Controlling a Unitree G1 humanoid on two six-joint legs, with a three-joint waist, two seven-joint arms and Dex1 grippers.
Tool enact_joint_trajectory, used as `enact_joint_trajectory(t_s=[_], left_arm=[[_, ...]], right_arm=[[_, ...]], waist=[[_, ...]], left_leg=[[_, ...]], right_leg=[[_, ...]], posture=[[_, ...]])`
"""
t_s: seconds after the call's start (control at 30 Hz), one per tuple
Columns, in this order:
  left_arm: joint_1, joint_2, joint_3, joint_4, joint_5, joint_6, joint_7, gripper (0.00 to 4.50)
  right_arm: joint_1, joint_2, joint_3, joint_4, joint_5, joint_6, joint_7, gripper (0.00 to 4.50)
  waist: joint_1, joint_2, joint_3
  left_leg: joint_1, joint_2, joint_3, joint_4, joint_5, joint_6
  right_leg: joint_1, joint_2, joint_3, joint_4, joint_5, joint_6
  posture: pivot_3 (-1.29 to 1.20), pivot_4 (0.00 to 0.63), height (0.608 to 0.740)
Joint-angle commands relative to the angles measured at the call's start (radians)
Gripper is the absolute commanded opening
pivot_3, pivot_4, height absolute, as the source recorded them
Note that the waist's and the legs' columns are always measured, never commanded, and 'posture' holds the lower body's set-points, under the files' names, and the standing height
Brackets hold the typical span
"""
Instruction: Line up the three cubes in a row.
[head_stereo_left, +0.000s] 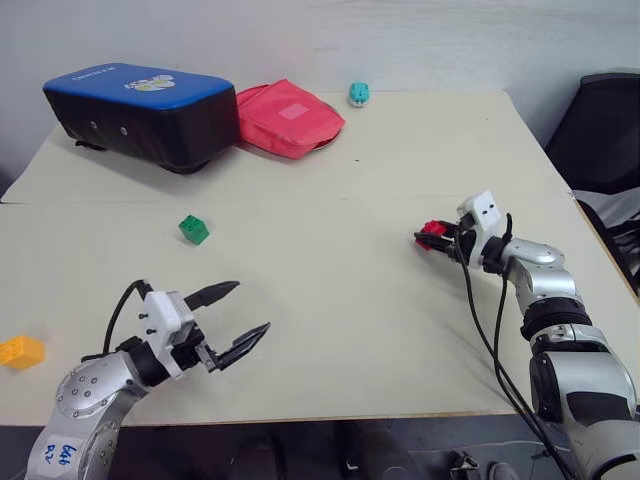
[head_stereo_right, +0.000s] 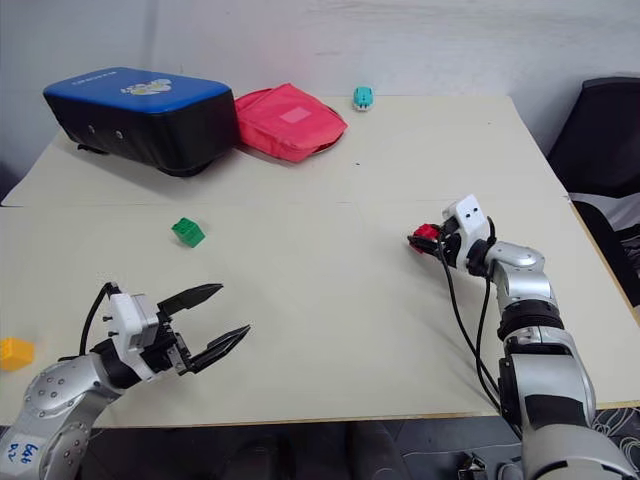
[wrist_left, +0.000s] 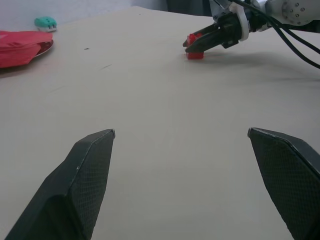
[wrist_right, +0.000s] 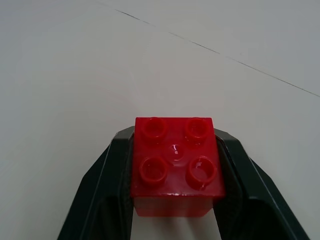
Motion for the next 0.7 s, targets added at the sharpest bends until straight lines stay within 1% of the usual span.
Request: enact_joint_trajectory(t_s=[0.03,0.07,0.13,0.2,0.23,0.37,0.53,0.63,0.7], left_arm=[[0.019,0.02,0.048,-0.013,-0.012,-0.011,-0.015,4.5],[0.025,0.025,0.056,-0.005,-0.013,-0.013,-0.025,4.5],[0.034,0.032,0.066,0.009,-0.012,-0.019,-0.042,4.5],[0.043,0.038,0.069,0.027,-0.006,-0.03,-0.058,4.5],[0.045,0.038,0.069,0.032,-0.004,-0.033,-0.061,4.5],[0.057,0.025,0.068,0.023,-0.002,-0.032,-0.053,4.5],[0.09,0.012,0.063,0.0,0.001,-0.033,-0.045,4.5],[0.097,0.01,0.063,-0.005,0.002,-0.033,-0.041,4.5],[0.098,0.01,0.063,-0.004,0.002,-0.034,-0.039,4.5]], right_arm=[[0.085,-0.041,0.055,-0.369,0.133,0.012,0.35,1.52],[0.12,-0.054,0.1,-0.472,0.138,0.027,0.415,1.52],[0.183,-0.078,0.167,-0.634,0.146,0.072,0.489,1.52],[0.252,-0.084,0.232,-0.764,0.138,0.111,0.503,1.52],[0.285,-0.079,0.262,-0.799,0.114,0.092,0.494,1.52],[0.369,-0.049,0.323,-0.831,0.03,0.059,0.382,1.52],[0.382,-0.006,0.327,-0.806,-0.028,0.032,0.258,1.52],[0.378,0.007,0.331,-0.791,-0.044,0.022,0.218,1.52],[0.382,0.011,0.339,-0.788,-0.041,0.012,0.222,1.52]], waist=[[0.0,0.001,0.0],[0.001,0.001,0.001],[0.0,0.001,0.001],[0.001,0.001,0.0],[0.002,0.001,0.0],[0.005,0.0,0.0],[0.0,0.0,0.0],[0.0,0.0,0.0],[0.001,-0.001,0.0]], left_leg=[[0.0,0.0,0.0,0.0,0.0,0.0],[0.0,0.0,0.0,-0.001,0.0,0.0],[0.0,0.001,-0.001,-0.002,-0.001,-0.001],[0.0,0.001,-0.002,-0.001,0.0,-0.001],[0.0,0.001,-0.003,-0.001,-0.001,-0.001],[0.0,0.0,-0.003,0.0,-0.001,0.0],[0.0,0.0,-0.003,0.0,-0.001,0.0],[0.001,0.0,-0.003,0.0,-0.001,0.0],[0.001,0.0,-0.003,0.0,-0.001,0.0]], right_leg=[[0.0,0.0,0.0,0.0,0.0,0.0],[0.0,0.0,0.0,0.0,0.0,0.0],[0.0,0.0,-0.001,0.0,0.0,0.0],[0.0,0.0,-0.002,0.0,0.0,0.0],[0.001,0.0,-0.002,0.0,0.0,0.0],[0.001,-0.002,-0.003,0.0,0.0,0.0],[0.001,-0.002,-0.003,0.0,0.0,0.0],[0.001,-0.001,-0.003,0.0,0.0,0.0],[0.001,-0.001,-0.003,0.0,0.0,0.0]], posture=[[0.0,0.15,0.74],[0.0,0.15,0.74],[0.0,0.15,0.74],[0.0,0.15,0.74],[0.0,0.15,0.74],[0.0,0.15,0.74],[0.0,0.15,0.74],[0.0,0.15,0.74],[0.0,0.15,0.74]])
